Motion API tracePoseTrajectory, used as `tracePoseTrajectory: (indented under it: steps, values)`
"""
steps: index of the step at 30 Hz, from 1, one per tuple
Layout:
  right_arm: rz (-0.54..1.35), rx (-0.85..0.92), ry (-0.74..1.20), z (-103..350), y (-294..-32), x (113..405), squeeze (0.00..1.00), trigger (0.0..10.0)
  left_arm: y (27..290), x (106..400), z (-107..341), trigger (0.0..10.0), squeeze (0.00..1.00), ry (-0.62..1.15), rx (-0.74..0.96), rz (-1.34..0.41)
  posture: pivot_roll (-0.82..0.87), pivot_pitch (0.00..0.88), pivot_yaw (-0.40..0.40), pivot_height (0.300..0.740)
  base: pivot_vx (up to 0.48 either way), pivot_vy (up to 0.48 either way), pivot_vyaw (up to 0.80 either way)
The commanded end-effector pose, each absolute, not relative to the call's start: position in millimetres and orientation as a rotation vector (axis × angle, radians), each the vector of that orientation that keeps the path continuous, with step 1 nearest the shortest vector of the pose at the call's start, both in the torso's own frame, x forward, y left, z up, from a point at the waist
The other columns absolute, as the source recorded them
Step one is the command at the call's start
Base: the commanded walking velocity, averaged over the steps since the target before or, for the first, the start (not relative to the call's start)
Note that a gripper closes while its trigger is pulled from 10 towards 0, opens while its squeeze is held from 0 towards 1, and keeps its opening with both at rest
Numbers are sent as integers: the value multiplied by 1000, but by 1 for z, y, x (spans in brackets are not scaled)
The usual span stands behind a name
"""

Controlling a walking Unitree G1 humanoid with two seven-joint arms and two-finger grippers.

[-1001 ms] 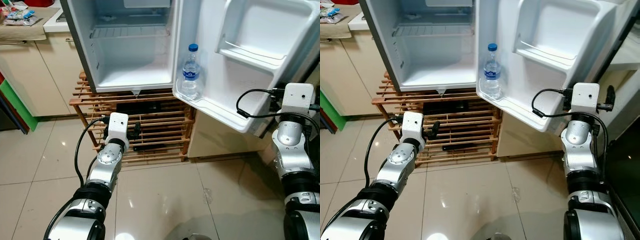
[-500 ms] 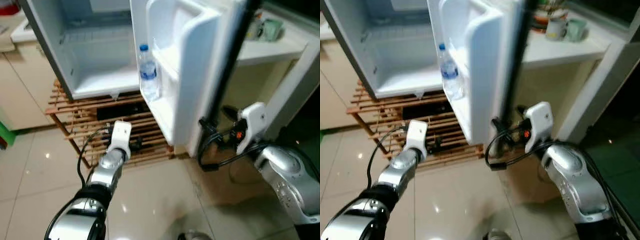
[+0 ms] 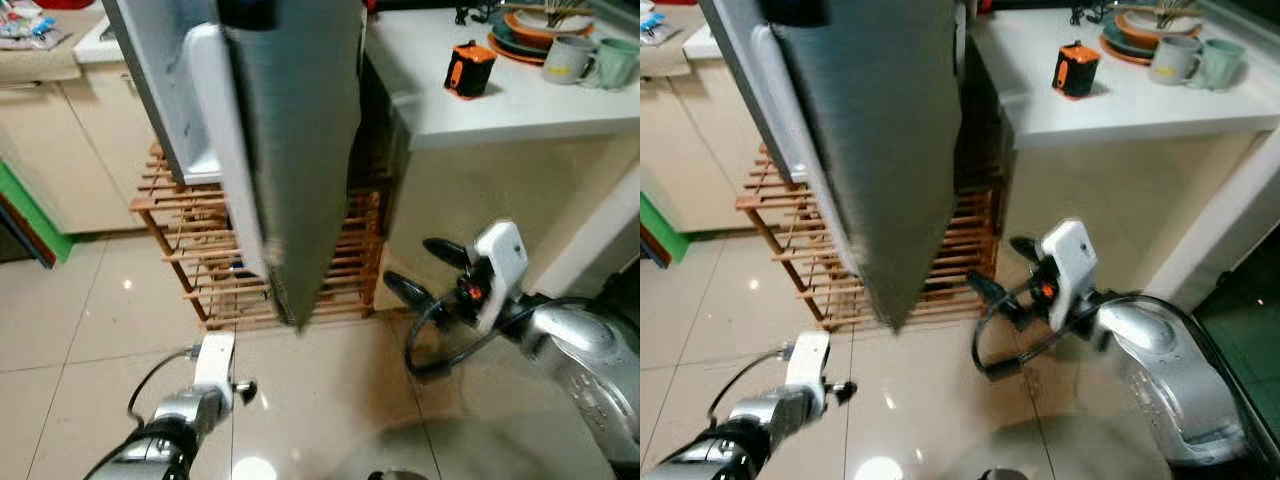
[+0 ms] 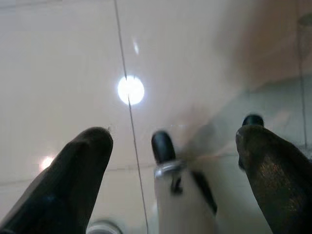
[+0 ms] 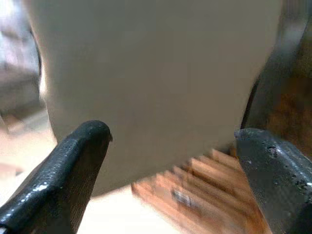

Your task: Restocking fridge

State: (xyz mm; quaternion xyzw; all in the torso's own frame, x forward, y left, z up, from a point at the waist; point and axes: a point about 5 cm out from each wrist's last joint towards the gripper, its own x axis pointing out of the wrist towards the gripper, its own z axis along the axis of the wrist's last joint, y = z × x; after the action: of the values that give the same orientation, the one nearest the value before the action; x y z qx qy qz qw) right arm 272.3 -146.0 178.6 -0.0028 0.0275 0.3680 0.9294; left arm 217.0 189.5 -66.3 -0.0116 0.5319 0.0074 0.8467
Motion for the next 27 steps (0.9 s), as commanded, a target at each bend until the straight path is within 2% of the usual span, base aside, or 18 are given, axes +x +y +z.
tracePoseTrajectory:
  steps: [1, 2, 3, 4, 6, 8, 11, 12, 13, 16, 19, 23, 24, 27]
  values:
    - [766, 2, 15, 187, -135, 278, 0, 10000, 196, 214, -67, 10000, 0, 1130, -15, 39, -167, 0, 61, 740, 0, 0, 0]
    - [777, 13, -1, 191, -128, 283, 0, 10000, 198, 210, -69, 10000, 0, 1139, -10, 48, -167, 0, 61, 740, 0, 0, 0]
    - [822, 24, -38, 198, -103, 296, 0, 10000, 197, 205, -73, 10000, 0, 1149, -4, 57, -141, 0, 58, 740, 0, 0, 0]
    - [822, 24, -38, 198, -103, 296, 0, 10000, 197, 205, -73, 10000, 0, 1149, -4, 57, -141, 0, 58, 740, 0, 0, 0]
    - [873, 44, -77, 208, -73, 311, 0, 10000, 193, 209, -71, 10000, 0, 1117, 10, 46, -129, 0, 50, 740, 0, 0, 0]
    - [904, 56, -105, 218, -47, 325, 0, 10000, 187, 229, -61, 10000, 0, 1003, 62, 24, -95, 0, 34, 740, 0, 0, 0]
    - [891, 22, -138, 228, -31, 336, 0, 10000, 181, 259, -39, 10000, 0, 798, 154, 2, -70, 0, 15, 740, 0, 0, 0]
    - [840, -9, -150, 228, -33, 340, 0, 10000, 182, 277, -20, 10000, 0, 641, 208, -13, -55, 0, -3, 740, 0, 0, 0]
    - [840, -9, -150, 228, -33, 340, 0, 10000, 182, 277, -20, 10000, 0, 641, 208, -13, -55, 0, -3, 740, 0, 0, 0]
    - [632, -72, -178, 220, -53, 349, 0, 10000, 170, 312, 37, 10000, 0, 232, 258, -81, -52, 0, -10, 740, 0, 0, 0]
    - [403, -79, -103, 180, -87, 348, 0, 10000, 131, 327, 115, 10000, 0, -153, 238, -203, -75, 0, 11, 740, 0, 0, 0]
    - [318, -78, -78, 163, -104, 342, 0, 10000, 113, 328, 143, 10000, 0, -277, 188, -256, -93, 0, 28, 740, 0, 0, 0]
    - [267, -71, -49, 152, -118, 337, 0, 10000, 106, 330, 163, 10000, 0, -352, 158, -270, -111, 0, 40, 740, 292, 0, 0]
    - [215, -58, -31, 144, -133, 331, 0, 10000, 106, 339, 182, 10000, 0, -397, 113, -224, -128, 0, 49, 740, 325, 354, 0]
